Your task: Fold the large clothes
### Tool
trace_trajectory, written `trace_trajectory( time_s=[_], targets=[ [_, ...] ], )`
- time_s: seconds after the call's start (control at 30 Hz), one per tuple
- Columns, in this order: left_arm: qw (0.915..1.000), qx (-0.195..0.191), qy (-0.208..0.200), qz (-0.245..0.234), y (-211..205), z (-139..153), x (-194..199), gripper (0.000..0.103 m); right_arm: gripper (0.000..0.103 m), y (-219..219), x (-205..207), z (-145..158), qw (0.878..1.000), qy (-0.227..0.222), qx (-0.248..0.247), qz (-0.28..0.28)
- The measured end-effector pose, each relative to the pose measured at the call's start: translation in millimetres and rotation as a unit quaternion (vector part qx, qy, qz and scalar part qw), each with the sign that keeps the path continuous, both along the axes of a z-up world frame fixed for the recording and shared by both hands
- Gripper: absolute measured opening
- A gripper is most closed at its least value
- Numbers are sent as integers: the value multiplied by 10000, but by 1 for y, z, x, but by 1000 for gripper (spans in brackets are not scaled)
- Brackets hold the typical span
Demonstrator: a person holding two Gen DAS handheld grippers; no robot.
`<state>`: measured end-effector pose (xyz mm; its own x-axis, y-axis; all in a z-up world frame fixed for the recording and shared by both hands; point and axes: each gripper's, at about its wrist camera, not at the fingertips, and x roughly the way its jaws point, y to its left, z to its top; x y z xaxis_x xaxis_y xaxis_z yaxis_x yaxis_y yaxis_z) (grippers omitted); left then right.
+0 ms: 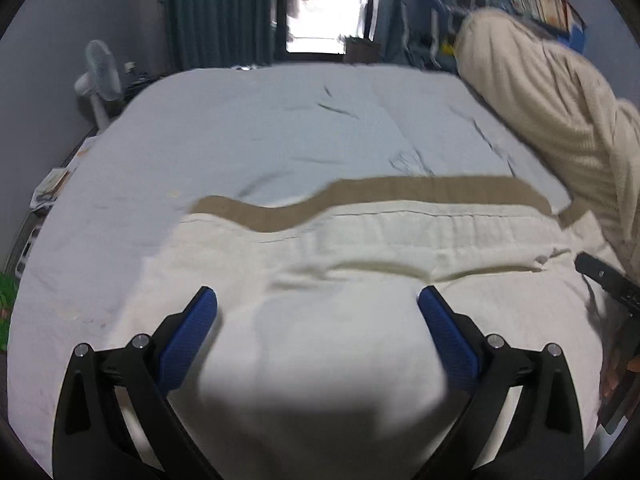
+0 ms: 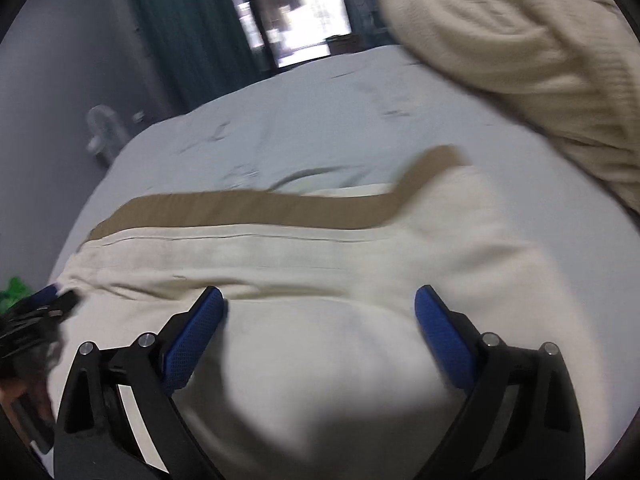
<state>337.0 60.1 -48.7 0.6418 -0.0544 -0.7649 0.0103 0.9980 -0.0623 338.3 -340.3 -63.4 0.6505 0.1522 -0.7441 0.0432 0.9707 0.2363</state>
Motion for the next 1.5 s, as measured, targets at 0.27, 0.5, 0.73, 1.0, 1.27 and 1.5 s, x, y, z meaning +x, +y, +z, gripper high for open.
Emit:
trace_trajectory(
  time_s=[0.27, 0.5, 0.73, 1.0, 1.27, 1.5],
  targets=[
    [9964, -519, 543, 382, 37, -12, 6, 97, 85, -36, 8, -10, 9969, 485, 281, -550],
    [9992, -96, -86, 386, 24, 24, -90, 97, 97, -8, -93, 25, 9994, -281, 173, -70],
    [9964, 409, 734, 100, 0, -19, -140, 97, 96, -5, -135, -23, 9979, 474, -433, 94],
    [9980, 127, 573, 237, 58, 16, -169, 97, 96, -59, -144, -4, 9980, 561, -227, 200],
    [9969, -322, 603, 395, 101, 20, -93, 97, 96, -85, -86, -2, 9986, 383, -356, 108],
    [9965, -46, 840, -36, 98, -21, -43, 97, 96, -95, -33, -24, 9969, 516, -202, 552]
  ],
)
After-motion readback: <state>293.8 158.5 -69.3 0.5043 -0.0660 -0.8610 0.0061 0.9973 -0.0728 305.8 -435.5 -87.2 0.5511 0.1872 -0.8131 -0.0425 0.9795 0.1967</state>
